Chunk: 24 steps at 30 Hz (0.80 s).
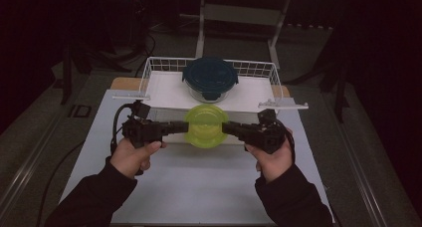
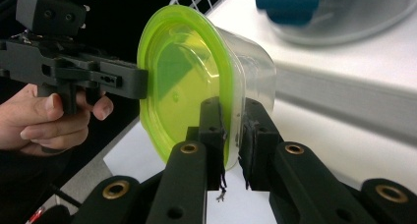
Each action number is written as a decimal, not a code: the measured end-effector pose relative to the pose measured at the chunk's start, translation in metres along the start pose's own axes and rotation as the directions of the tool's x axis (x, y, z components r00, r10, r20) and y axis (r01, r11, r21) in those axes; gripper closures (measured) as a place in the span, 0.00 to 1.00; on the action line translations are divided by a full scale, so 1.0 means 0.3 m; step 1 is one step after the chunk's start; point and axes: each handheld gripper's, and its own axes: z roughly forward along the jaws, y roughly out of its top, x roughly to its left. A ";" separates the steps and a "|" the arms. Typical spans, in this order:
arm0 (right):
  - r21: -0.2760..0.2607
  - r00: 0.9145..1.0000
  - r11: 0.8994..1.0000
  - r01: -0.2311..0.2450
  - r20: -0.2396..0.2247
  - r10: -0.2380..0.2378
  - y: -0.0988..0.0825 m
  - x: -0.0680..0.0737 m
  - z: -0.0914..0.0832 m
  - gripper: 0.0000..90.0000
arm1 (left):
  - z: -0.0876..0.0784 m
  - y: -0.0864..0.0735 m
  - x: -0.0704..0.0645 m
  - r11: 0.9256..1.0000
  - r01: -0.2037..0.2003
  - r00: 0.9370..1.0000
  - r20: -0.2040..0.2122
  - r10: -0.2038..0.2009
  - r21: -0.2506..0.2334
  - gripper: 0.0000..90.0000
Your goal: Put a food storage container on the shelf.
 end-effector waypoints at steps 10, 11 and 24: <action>-0.056 1.000 0.998 0.023 0.004 -0.023 0.143 0.014 -0.016 0.90 | -0.035 0.142 -0.042 0.998 -0.036 0.999 -0.013 0.035 -0.044 0.90; -0.066 0.999 0.997 0.035 0.006 -0.035 0.171 0.019 -0.021 0.90 | -0.041 0.167 -0.051 0.997 -0.048 0.999 -0.019 0.047 -0.053 0.90; -0.098 0.999 0.995 0.013 0.052 -0.008 0.333 -0.013 -0.008 0.89 | -0.012 0.342 -0.033 0.996 -0.048 0.998 -0.037 0.045 -0.078 0.90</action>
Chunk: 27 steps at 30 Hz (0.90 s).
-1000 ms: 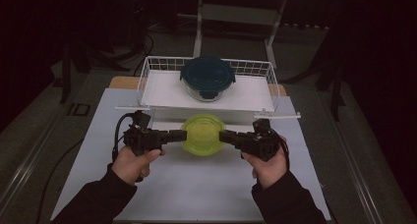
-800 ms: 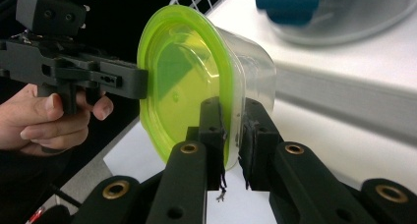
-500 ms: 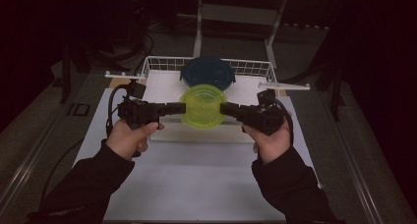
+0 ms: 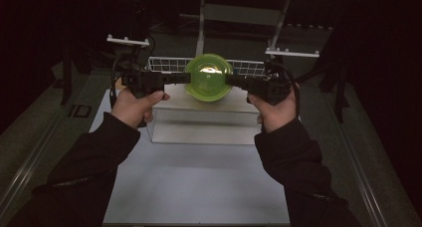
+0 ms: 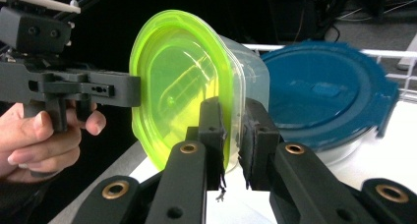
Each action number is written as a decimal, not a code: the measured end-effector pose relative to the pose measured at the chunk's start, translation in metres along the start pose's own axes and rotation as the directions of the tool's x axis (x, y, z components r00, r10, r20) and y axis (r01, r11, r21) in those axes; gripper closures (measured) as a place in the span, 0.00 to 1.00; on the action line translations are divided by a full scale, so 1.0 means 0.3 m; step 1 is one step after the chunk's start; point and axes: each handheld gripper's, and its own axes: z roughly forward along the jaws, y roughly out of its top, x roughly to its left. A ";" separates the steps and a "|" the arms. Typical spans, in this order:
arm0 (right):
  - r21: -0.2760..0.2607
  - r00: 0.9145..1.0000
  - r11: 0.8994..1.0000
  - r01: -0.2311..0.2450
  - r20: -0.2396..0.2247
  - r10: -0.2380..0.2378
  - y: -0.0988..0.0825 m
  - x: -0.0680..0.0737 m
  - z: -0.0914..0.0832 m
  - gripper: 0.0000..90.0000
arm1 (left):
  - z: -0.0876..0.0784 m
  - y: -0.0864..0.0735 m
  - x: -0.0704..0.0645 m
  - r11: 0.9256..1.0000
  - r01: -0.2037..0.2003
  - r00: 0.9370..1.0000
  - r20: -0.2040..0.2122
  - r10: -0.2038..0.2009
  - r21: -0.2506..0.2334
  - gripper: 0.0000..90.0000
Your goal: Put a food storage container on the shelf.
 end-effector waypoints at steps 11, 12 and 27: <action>0.020 0.996 0.997 -0.077 0.055 0.076 0.035 -0.089 0.063 0.88 | 0.082 0.049 0.063 0.997 0.074 0.997 -0.034 -0.073 0.024 0.89; 0.024 0.996 0.997 -0.077 0.056 0.076 0.037 -0.094 0.068 0.88 | 0.088 0.050 0.070 0.996 0.085 0.996 -0.033 -0.084 0.025 0.89; 0.030 0.986 0.989 -0.145 0.085 0.142 0.084 -0.143 0.107 0.85 | 0.145 0.086 0.112 0.994 0.107 0.993 -0.053 -0.108 -0.026 0.81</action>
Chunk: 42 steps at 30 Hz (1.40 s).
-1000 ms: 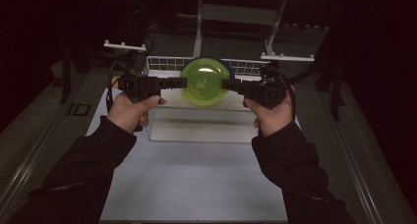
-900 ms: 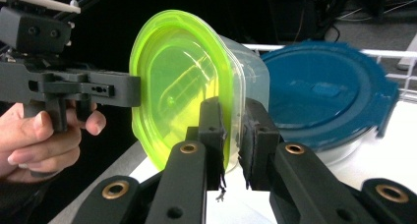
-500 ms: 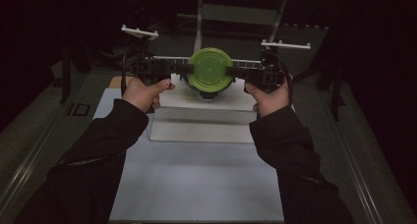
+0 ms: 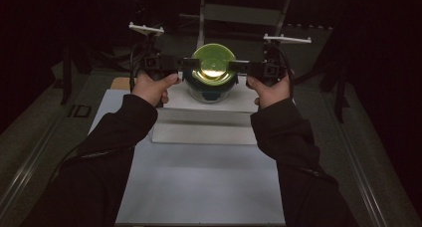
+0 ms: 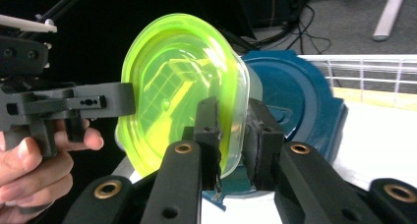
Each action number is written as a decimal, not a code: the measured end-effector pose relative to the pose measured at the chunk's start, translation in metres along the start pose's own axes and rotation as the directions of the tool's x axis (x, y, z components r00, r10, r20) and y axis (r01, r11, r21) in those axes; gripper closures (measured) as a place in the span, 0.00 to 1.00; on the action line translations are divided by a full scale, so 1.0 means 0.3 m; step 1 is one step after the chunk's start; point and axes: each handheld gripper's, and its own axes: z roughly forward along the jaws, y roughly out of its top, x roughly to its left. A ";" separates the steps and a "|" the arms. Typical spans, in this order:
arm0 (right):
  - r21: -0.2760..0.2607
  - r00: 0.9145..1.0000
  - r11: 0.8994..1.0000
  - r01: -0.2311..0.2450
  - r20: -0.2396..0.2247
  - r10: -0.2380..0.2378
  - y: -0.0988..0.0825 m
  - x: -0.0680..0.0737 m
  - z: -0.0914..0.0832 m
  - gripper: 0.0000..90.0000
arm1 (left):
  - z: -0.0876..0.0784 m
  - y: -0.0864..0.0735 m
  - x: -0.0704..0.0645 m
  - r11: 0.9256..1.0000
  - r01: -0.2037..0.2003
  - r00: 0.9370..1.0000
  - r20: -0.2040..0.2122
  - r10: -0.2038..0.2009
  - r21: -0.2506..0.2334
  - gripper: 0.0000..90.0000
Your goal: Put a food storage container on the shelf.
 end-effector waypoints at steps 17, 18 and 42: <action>0.014 1.000 1.000 -0.020 0.014 0.020 0.055 -0.030 0.042 0.51 | 0.010 0.026 0.030 0.998 0.016 1.000 -0.001 -0.016 -0.062 0.54; 0.014 1.000 1.000 -0.020 0.014 0.020 0.055 -0.030 0.042 0.51 | 0.010 0.026 0.030 0.998 0.016 1.000 -0.001 -0.016 -0.062 0.51; 0.001 0.989 0.991 0.136 -0.059 -0.135 -0.113 -0.017 -0.065 0.24 | -0.088 -0.181 -0.042 0.950 -0.292 0.949 0.088 0.302 -0.107 0.02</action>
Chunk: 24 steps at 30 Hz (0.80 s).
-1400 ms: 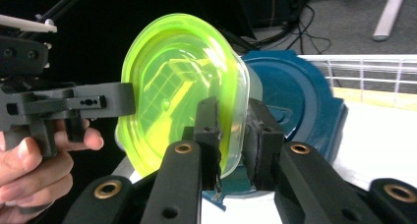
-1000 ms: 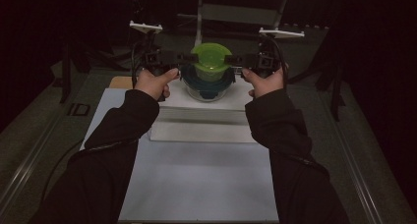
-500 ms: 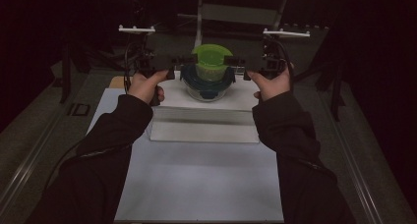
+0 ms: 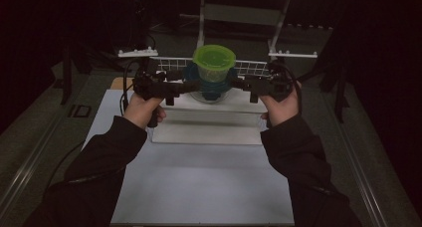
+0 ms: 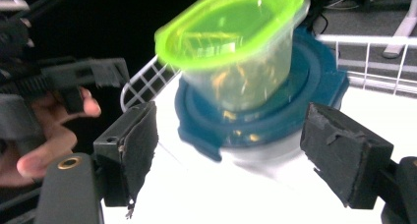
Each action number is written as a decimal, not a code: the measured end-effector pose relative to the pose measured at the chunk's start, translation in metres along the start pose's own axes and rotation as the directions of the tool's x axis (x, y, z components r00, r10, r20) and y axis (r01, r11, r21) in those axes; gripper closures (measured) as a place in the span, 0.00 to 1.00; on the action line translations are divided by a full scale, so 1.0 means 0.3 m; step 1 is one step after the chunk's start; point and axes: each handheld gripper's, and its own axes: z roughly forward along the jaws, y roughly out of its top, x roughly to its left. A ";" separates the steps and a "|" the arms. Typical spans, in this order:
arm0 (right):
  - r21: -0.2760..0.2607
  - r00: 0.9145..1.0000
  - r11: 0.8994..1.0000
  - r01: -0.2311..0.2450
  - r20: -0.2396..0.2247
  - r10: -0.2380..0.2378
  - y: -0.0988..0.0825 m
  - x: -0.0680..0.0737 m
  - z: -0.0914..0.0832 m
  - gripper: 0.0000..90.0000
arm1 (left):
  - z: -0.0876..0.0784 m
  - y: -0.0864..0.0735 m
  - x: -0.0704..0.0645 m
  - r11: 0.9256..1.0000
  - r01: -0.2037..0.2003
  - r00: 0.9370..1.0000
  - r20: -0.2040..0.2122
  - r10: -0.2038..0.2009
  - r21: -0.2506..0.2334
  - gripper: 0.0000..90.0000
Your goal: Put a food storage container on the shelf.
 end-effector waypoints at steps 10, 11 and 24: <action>0.033 0.998 0.999 0.026 -0.054 -0.025 -0.193 -0.012 0.001 0.24 | -0.022 -0.165 -0.038 0.998 -0.054 0.997 0.055 0.052 0.042 0.02; 0.034 0.998 0.999 0.032 -0.059 -0.030 -0.210 -0.013 0.001 0.24 | -0.022 -0.176 -0.040 0.997 -0.061 0.997 0.059 0.058 0.046 0.02; 0.024 0.994 0.998 0.051 -0.100 -0.048 -0.400 -0.032 0.007 0.24 | -0.010 -0.362 -0.088 0.988 -0.125 0.989 0.095 0.116 0.091 0.02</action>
